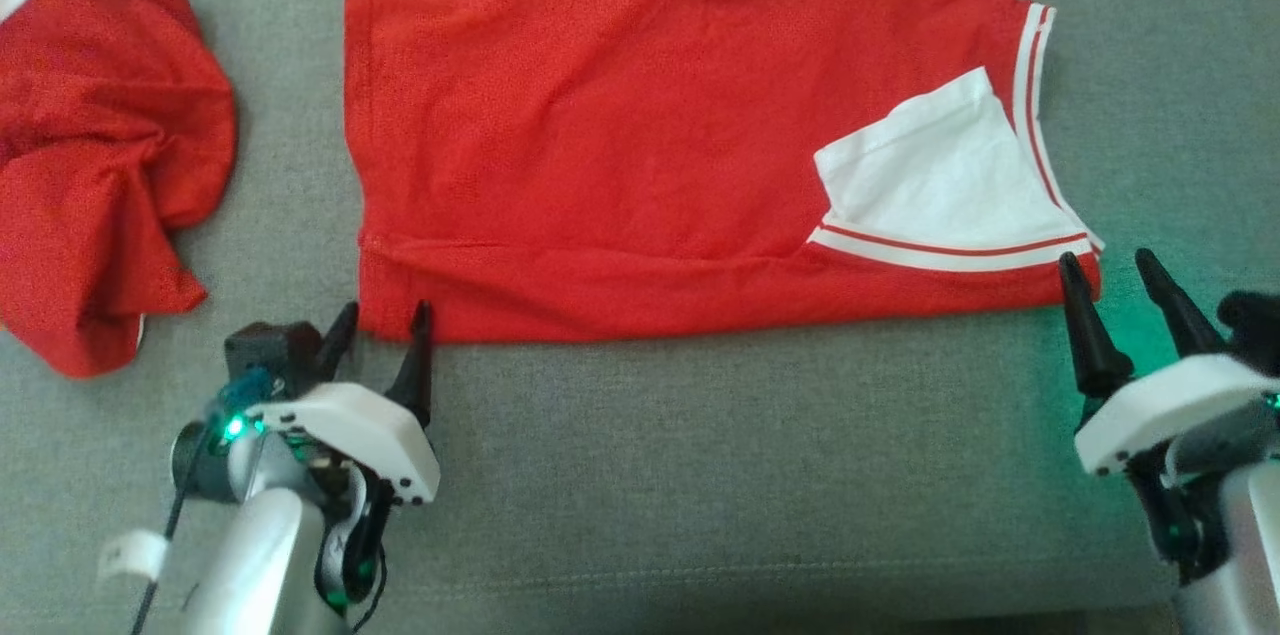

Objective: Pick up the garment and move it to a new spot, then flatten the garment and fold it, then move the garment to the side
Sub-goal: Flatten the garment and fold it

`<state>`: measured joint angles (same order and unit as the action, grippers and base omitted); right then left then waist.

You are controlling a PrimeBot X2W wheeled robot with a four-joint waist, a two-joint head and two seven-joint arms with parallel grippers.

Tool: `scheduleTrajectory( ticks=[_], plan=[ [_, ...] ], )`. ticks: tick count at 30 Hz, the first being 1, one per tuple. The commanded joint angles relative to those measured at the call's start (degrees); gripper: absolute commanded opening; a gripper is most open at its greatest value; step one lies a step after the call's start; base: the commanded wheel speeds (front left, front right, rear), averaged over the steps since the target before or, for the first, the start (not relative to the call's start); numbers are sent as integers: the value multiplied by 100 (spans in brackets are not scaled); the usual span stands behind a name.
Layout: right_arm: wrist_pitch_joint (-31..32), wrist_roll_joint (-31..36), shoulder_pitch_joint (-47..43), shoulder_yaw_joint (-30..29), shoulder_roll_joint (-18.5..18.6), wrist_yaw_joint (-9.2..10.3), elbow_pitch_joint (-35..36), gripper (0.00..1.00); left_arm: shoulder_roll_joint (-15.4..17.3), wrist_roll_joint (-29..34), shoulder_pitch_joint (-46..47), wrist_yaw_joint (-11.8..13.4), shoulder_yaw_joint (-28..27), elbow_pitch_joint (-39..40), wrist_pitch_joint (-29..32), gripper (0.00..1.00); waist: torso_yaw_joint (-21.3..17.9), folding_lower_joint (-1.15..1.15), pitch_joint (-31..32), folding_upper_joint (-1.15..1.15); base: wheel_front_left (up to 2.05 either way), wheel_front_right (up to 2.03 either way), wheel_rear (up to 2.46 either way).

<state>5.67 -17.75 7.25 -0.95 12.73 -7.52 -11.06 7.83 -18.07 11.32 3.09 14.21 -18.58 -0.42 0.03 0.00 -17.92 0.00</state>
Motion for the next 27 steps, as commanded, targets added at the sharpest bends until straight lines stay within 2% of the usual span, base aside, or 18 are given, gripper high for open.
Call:
scheduleTrajectory(
  ticks=[1, 5, 6, 7, 8, 9, 19, 27],
  plan=[
    [97, -72, 190, 109, 170, 3, 34, 100, 62, -89, 201, -52, -180, 30, 221, 100, 14, 0, -75, 0, 0, 0, 0],
    [538, -265, 417, 237, 221, 3, -337, 100, 77, -341, 286, -202, -169, -144, 752, 100, 18, 0, -133, 0, 0, 0, 0],
    [699, -319, 456, 278, 241, 3, -439, 100, 90, -379, 286, -243, -149, -139, 854, 62, 19, 0, -142, 0, 0, 0, 0],
    [842, -398, 493, 334, 256, 3, -512, 98, 101, -417, 276, -280, -132, -121, 947, 15, 21, 0, -146, 0, 0, 0, 0],
    [914, -464, 527, 361, 268, 3, -542, 19, 117, -447, 257, -302, -117, -94, 1042, 0, 21, 0, -144, 0, 0, 0, 0],
    [948, -525, 544, 364, 267, 3, -549, 0, 145, -455, 234, -323, -95, -45, 1114, 0, 19, 0, -136, 0, 0, 0, 0],
    [947, -756, -41, 67, 107, 3, 26, 0, 482, -325, -217, -137, -138, 901, 1232, 0, 25, 0, 163, 0, 0, 0, 0],
    [1098, -691, -1278, -305, -399, 3, 885, 0, 803, -391, -875, -36, -165, 1467, 1760, 0, 30, 0, 549, 0, 0, 0, 0]
  ],
)
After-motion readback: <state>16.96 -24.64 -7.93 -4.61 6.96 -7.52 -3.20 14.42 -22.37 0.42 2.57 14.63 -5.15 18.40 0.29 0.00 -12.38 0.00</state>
